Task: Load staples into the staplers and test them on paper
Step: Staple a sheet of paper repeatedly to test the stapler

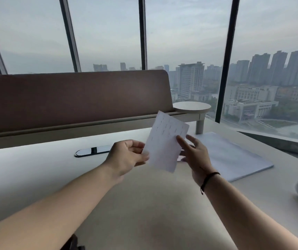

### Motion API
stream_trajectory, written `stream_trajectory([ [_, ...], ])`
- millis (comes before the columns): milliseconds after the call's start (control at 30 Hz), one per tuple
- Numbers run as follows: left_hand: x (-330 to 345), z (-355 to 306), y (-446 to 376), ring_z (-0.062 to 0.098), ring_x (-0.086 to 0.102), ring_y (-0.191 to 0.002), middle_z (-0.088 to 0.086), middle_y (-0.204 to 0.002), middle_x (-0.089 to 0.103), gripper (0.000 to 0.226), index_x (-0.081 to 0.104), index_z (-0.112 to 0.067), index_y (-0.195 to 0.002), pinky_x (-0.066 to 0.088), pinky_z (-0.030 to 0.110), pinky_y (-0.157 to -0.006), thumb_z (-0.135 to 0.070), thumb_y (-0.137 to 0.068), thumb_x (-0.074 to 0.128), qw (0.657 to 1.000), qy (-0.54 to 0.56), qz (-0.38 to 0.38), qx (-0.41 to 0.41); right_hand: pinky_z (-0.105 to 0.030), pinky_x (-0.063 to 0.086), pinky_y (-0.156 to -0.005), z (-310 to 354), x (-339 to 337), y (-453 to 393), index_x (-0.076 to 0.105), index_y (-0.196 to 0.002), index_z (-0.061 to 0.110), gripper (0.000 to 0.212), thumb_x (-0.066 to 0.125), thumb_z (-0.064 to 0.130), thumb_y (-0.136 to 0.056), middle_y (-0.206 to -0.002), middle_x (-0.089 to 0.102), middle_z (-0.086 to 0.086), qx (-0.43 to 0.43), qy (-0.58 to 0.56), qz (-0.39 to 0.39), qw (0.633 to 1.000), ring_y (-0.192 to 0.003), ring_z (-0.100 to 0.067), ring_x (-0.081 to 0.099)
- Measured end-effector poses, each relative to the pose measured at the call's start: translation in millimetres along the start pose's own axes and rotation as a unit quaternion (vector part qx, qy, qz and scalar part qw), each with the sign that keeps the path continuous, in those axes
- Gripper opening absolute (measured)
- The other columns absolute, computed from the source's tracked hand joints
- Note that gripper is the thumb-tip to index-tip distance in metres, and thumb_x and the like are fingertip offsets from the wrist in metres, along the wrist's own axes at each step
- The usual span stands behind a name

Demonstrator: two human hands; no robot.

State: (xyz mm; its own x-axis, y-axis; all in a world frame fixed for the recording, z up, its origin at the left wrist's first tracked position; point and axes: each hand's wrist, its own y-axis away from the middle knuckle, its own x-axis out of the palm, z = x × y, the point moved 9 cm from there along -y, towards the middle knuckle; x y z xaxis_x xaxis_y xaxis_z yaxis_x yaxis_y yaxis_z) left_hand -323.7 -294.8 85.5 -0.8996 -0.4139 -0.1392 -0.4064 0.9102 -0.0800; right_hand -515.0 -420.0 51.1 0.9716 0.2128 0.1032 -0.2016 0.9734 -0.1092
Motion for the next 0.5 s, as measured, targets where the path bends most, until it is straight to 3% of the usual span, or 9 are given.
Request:
stream_trajectory([
  [100, -33, 3, 41, 0.018, 0.07, -0.078, 0.015, -0.097, 0.074, 0.03, 0.066, 0.002, -0.106, 0.061, 0.024, -0.07, 0.009, -0.077, 0.075, 1.0, 0.025, 0.005, -0.018, -0.028, 0.041, -0.054, 5, 37, 38, 0.069, -0.107, 0.0, 0.023, 0.069, 0.011, -0.087, -0.093, 0.071, -0.014, 0.055, -0.085, 0.123, 0.987, -0.066, -0.023, 0.057],
  [267, -76, 10, 111, 0.021, 0.071, -0.077, 0.021, -0.094, 0.074, 0.034, 0.067, -0.001, -0.105, 0.061, 0.027, -0.072, 0.012, -0.075, 0.075, 0.999, 0.0, 0.034, -0.041, -0.027, 0.04, -0.051, 9, 77, 94, 0.07, -0.102, -0.005, 0.017, 0.068, 0.003, -0.086, -0.09, 0.066, -0.02, 0.07, -0.018, 0.201, 0.977, -0.067, -0.025, 0.05],
  [333, -96, 12, 132, 0.018, 0.07, -0.072, 0.02, -0.09, 0.075, 0.032, 0.069, -0.007, -0.104, 0.06, 0.027, -0.07, 0.006, -0.076, 0.077, 0.997, -0.069, 0.02, -0.032, -0.029, 0.047, -0.056, 3, 92, 112, 0.069, -0.103, -0.008, 0.019, 0.067, 0.0, -0.086, -0.093, 0.068, -0.019, 0.098, 0.023, 0.251, 0.963, -0.075, -0.028, 0.056],
  [400, -117, 17, 148, 0.012, 0.069, -0.066, 0.006, -0.081, 0.076, 0.025, 0.07, -0.016, -0.1, 0.056, 0.023, -0.066, -0.008, -0.078, 0.08, 0.985, -0.172, -0.007, -0.019, -0.033, 0.058, -0.067, -8, 106, 131, 0.07, -0.1, -0.006, 0.015, 0.065, -0.005, -0.086, -0.097, 0.074, -0.016, 0.144, 0.051, 0.306, 0.94, -0.082, -0.028, 0.068],
  [500, -134, 25, 163, -0.001, 0.068, -0.074, -0.01, -0.08, 0.075, 0.011, 0.072, -0.03, -0.091, 0.046, 0.012, -0.068, -0.03, -0.081, 0.077, 0.938, -0.346, -0.025, 0.02, -0.041, 0.058, -0.089, -27, 120, 150, 0.07, -0.102, -0.007, 0.017, 0.063, -0.006, -0.087, -0.108, 0.073, -0.02, 0.186, 0.102, 0.35, 0.913, -0.096, -0.031, 0.069],
])
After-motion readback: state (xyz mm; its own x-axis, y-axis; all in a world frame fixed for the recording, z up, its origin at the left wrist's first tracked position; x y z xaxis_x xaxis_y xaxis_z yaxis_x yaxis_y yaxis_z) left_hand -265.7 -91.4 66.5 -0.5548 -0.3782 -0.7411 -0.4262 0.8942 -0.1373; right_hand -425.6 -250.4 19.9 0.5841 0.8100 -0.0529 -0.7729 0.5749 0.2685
